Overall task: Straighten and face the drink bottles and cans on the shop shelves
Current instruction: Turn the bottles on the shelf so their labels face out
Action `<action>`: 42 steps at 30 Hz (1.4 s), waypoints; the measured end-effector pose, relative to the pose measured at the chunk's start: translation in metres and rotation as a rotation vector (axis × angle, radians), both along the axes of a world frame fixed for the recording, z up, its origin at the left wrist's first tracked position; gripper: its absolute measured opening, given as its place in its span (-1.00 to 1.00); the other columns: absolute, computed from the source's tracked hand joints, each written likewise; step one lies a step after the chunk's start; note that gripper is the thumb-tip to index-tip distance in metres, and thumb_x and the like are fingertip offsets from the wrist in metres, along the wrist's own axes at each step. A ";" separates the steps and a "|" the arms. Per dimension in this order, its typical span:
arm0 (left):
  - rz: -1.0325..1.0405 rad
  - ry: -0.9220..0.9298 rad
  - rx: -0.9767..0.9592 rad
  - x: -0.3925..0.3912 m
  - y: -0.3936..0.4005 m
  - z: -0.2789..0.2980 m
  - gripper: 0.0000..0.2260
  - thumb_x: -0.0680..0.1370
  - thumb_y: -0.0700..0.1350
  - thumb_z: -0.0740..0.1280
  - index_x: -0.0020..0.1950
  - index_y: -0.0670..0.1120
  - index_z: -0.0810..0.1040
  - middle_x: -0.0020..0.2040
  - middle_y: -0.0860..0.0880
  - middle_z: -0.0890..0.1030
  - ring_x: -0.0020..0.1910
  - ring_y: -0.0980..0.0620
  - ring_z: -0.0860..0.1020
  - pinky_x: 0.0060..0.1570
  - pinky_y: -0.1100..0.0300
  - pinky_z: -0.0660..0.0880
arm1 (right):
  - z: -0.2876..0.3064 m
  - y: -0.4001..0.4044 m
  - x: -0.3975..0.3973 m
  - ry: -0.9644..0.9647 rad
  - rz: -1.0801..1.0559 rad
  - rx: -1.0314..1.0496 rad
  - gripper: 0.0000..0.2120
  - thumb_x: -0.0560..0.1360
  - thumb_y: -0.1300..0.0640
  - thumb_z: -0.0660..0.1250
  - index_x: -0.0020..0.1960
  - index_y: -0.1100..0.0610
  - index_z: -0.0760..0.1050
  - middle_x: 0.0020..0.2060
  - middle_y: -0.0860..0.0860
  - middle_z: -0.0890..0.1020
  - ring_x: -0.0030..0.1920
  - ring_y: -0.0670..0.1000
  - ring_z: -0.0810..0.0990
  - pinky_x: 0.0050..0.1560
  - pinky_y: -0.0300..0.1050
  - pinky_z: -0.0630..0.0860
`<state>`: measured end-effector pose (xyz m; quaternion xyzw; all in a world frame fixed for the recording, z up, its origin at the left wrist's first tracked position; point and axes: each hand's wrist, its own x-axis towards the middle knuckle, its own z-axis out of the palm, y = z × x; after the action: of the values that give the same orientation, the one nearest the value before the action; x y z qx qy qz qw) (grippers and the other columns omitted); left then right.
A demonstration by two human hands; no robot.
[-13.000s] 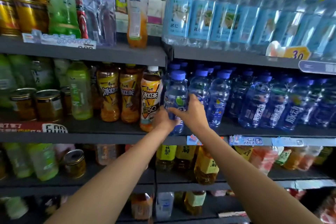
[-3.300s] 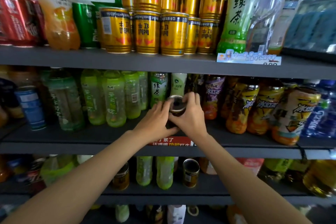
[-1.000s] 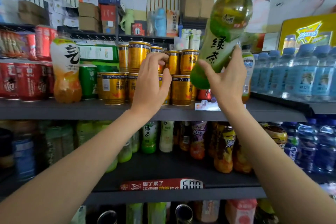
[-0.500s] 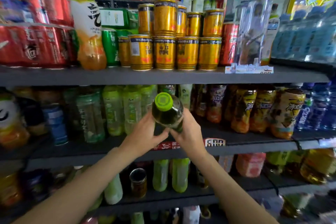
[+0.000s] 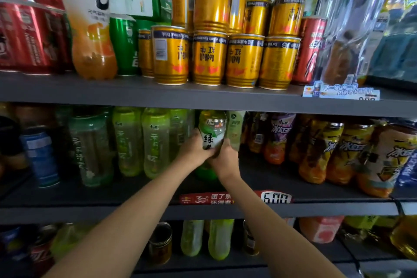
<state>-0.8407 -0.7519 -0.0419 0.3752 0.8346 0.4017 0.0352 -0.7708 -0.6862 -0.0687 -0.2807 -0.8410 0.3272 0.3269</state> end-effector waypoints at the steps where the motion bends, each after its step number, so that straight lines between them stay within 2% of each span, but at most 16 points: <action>1: 0.008 -0.008 -0.007 -0.003 0.005 -0.001 -0.51 0.45 -0.07 0.43 0.31 -0.13 0.34 0.22 -0.09 0.52 0.21 -0.04 0.48 0.00 0.24 0.37 | 0.001 0.003 -0.003 -0.002 0.002 -0.009 -0.62 0.40 0.33 0.38 0.16 0.31 0.32 0.06 0.22 0.57 0.07 0.19 0.57 0.04 -0.04 0.53; 6: 0.061 0.007 -0.020 -0.006 0.016 0.000 -0.53 0.50 -0.08 0.37 0.34 -0.16 0.30 0.27 -0.13 0.48 0.25 -0.09 0.46 0.10 0.15 0.39 | 0.009 0.018 -0.009 -0.070 0.084 -0.068 -0.55 0.42 0.31 0.39 0.21 0.29 0.27 0.13 0.22 0.53 0.16 0.18 0.53 0.11 -0.06 0.49; 9: 0.052 0.029 -0.067 -0.006 0.011 0.002 -0.53 0.53 -0.06 0.33 0.37 -0.18 0.28 0.32 -0.14 0.45 0.29 -0.10 0.43 0.15 0.14 0.37 | 0.015 0.035 0.005 -0.102 0.160 -0.190 -0.54 0.42 0.21 0.43 0.27 0.25 0.40 0.17 0.14 0.56 0.20 0.10 0.52 0.12 -0.16 0.44; 11: 0.070 0.060 -0.060 -0.002 0.006 -0.003 -0.51 0.54 -0.06 0.33 0.39 -0.19 0.27 0.33 -0.14 0.44 0.30 -0.10 0.43 0.18 0.13 0.38 | 0.015 0.051 0.018 -0.043 0.094 -0.240 -0.58 0.45 0.21 0.41 0.28 0.23 0.44 0.20 0.11 0.55 0.22 0.08 0.51 0.17 -0.16 0.42; 14: 0.137 0.086 -0.005 0.007 0.002 -0.014 -0.46 0.53 -0.09 0.34 0.44 -0.18 0.21 0.34 -0.15 0.41 0.29 -0.09 0.44 0.19 0.13 0.41 | 0.005 0.068 0.015 -0.010 -0.118 -0.120 -0.58 0.46 0.24 0.37 0.28 0.30 0.38 0.21 0.20 0.52 0.24 0.16 0.47 0.17 -0.12 0.40; 19: 0.187 0.099 -0.028 0.012 0.002 -0.017 -0.51 0.54 -0.09 0.32 0.38 -0.18 0.23 0.34 -0.16 0.38 0.30 -0.11 0.40 0.22 0.10 0.38 | -0.003 0.072 -0.026 0.000 -0.261 -0.009 -0.38 0.49 0.11 0.37 0.39 0.34 0.17 0.28 0.26 0.41 0.29 0.21 0.41 0.23 0.00 0.37; 26: 0.213 0.159 -0.052 0.014 0.006 -0.021 -0.56 0.57 -0.11 0.26 0.38 -0.19 0.20 0.32 -0.18 0.37 0.26 -0.12 0.43 0.13 0.10 0.40 | 0.000 0.078 -0.053 0.008 -0.344 -0.104 -0.39 0.43 0.13 0.43 0.32 0.28 0.19 0.30 0.24 0.35 0.32 0.22 0.36 0.23 0.04 0.36; 30: 0.231 0.159 -0.023 0.019 0.010 -0.022 -0.56 0.57 -0.13 0.26 0.39 -0.20 0.20 0.32 -0.20 0.36 0.26 -0.15 0.42 0.15 0.06 0.39 | 0.004 0.064 -0.033 -0.068 -0.412 -0.066 -0.33 0.39 0.04 0.46 0.32 0.24 0.19 0.32 0.24 0.27 0.34 0.23 0.26 0.25 0.01 0.32; 34: 0.227 0.096 0.011 0.028 0.005 -0.017 -0.57 0.57 -0.16 0.25 0.38 -0.22 0.20 0.33 -0.21 0.34 0.25 -0.19 0.42 0.15 0.04 0.38 | 0.010 0.045 -0.009 -0.063 -0.412 -0.116 -0.27 0.34 0.01 0.50 0.33 0.22 0.19 0.34 0.19 0.24 0.33 0.23 0.28 0.19 0.04 0.39; 38: 0.163 0.149 0.126 0.042 -0.016 -0.015 -0.53 0.55 -0.18 0.28 0.40 -0.20 0.20 0.33 -0.18 0.33 0.25 -0.16 0.44 0.19 0.06 0.39 | 0.008 0.024 0.021 0.005 -0.399 0.019 -0.31 0.33 0.05 0.52 0.28 0.24 0.24 0.31 0.17 0.28 0.29 0.22 0.34 0.18 0.03 0.39; 42: -0.036 0.196 0.176 0.063 -0.051 -0.018 -0.47 0.53 -0.12 0.32 0.42 -0.19 0.19 0.35 -0.16 0.33 0.29 -0.12 0.41 0.21 0.10 0.35 | 0.010 -0.002 0.060 0.123 -0.356 0.239 -0.36 0.27 0.15 0.54 0.22 0.30 0.31 0.20 0.21 0.35 0.20 0.21 0.37 0.20 0.04 0.36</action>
<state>-0.7782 -0.8034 -0.0600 0.4293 0.7886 0.4342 -0.0721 -0.7112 -0.6886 -0.0591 -0.3635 -0.7896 0.1786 0.4611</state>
